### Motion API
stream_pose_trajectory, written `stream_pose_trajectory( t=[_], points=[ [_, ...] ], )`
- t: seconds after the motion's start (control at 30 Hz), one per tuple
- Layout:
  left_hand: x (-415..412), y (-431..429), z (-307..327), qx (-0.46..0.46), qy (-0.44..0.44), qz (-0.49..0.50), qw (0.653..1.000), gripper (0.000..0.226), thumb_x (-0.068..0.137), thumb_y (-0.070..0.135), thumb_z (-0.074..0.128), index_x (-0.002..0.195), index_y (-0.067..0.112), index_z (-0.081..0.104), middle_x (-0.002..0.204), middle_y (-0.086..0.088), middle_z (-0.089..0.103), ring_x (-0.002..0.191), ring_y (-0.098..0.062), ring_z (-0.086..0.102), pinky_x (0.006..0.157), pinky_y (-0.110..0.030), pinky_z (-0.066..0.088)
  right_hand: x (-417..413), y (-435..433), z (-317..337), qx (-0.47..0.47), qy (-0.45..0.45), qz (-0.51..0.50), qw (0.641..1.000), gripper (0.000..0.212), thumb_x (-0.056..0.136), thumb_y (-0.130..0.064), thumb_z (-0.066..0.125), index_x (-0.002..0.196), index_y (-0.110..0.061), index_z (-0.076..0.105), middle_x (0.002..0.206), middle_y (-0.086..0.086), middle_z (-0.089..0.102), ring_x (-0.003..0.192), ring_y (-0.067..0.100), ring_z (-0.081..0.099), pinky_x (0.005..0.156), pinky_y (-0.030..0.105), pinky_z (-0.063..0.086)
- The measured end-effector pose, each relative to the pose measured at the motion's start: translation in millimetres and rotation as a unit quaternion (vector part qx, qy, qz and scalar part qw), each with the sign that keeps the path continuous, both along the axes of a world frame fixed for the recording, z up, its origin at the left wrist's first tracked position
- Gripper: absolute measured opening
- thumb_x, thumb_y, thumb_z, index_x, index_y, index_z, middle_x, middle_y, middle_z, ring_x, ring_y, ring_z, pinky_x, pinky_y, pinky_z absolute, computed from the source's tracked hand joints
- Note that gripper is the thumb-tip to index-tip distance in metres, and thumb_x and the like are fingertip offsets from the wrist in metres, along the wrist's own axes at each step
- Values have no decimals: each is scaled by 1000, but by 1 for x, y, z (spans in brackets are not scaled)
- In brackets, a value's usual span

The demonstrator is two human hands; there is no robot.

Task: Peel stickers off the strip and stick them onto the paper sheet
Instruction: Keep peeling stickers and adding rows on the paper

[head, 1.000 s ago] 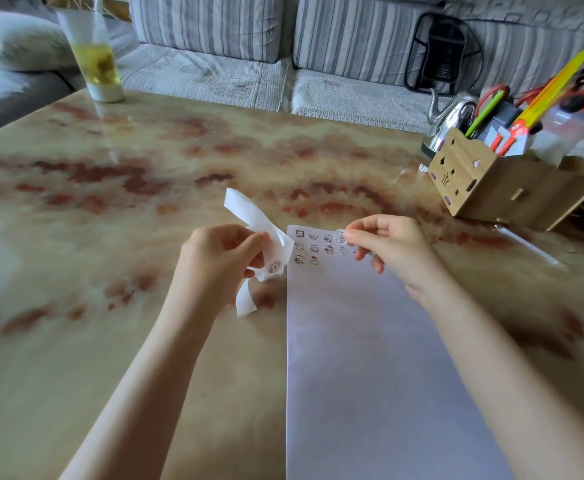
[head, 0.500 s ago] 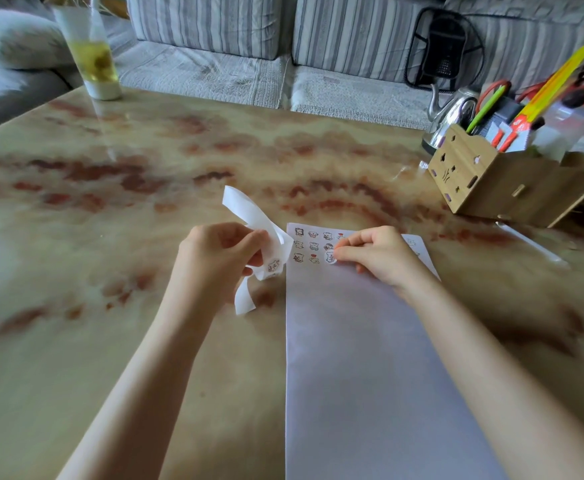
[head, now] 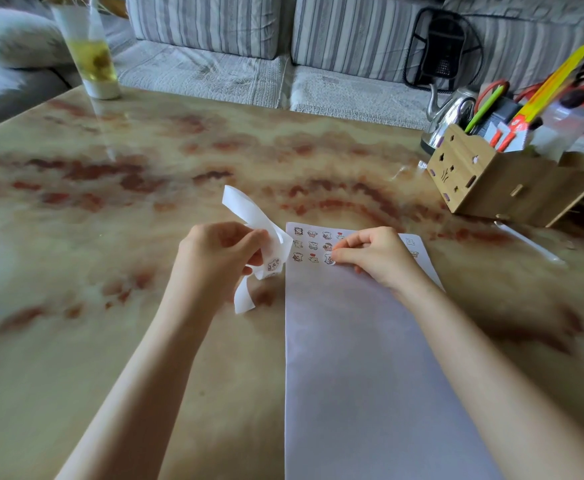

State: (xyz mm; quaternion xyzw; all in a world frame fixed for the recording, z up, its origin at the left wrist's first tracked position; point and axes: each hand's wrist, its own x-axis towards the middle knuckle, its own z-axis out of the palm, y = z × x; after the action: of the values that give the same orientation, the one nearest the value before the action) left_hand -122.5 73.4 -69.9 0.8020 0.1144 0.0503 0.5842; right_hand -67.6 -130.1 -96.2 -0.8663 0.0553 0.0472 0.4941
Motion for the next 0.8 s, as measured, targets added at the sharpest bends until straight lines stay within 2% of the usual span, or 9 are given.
stream_pose_trajectory(
  t=[0.07,0.17,0.2,0.43,0.53,0.63,0.8],
  points=[
    [0,0,-1,1,0,0,1000,17,86,27,62,77,19,74,74,1,74,73,-14,70,54,-23,51,0,0,-1,-1,-2,1,1000,6,77,-6,72,75,-12,70,63,-3,62,46,3,46,49,12,38],
    [1,1,-2,-4,-5,-4,1000,16,85,25,62,76,19,74,73,1,74,75,-15,71,74,-32,56,0,1,-3,-14,-9,0,1000,9,77,-8,72,71,-15,70,63,-3,61,53,7,47,55,19,39],
    [1,1,-2,-3,-5,-5,1000,16,85,25,62,76,19,74,72,1,74,75,-14,71,76,-34,57,1,1,-3,-18,-12,-2,1000,10,77,-9,72,70,-16,69,63,-4,61,54,8,47,58,21,39],
    [1,1,-1,-2,-4,3,1000,16,85,25,62,76,20,74,72,2,74,75,-15,71,69,-30,56,2,2,-8,-17,-18,-13,1000,9,76,-9,71,70,-16,70,64,-3,63,57,10,50,59,24,40],
    [1,1,-2,1,-7,0,1000,16,84,25,62,75,19,74,72,1,74,75,-15,71,78,-37,58,3,2,-9,-22,-21,-11,999,8,76,-9,70,71,-16,69,65,-3,62,56,9,50,56,21,40],
    [1,1,-2,0,-8,2,1000,16,84,25,62,75,19,74,72,1,74,76,-16,71,79,-40,58,4,2,-12,-34,-32,-14,999,9,77,-11,70,71,-17,69,64,-6,62,56,7,51,53,19,38],
    [2,1,-3,-8,-12,0,1000,16,84,23,62,75,20,74,71,2,74,76,-14,71,75,-31,58,4,1,-19,-50,-65,-12,997,8,76,-11,71,73,-17,69,64,-8,59,56,2,49,54,14,37]
  ],
)
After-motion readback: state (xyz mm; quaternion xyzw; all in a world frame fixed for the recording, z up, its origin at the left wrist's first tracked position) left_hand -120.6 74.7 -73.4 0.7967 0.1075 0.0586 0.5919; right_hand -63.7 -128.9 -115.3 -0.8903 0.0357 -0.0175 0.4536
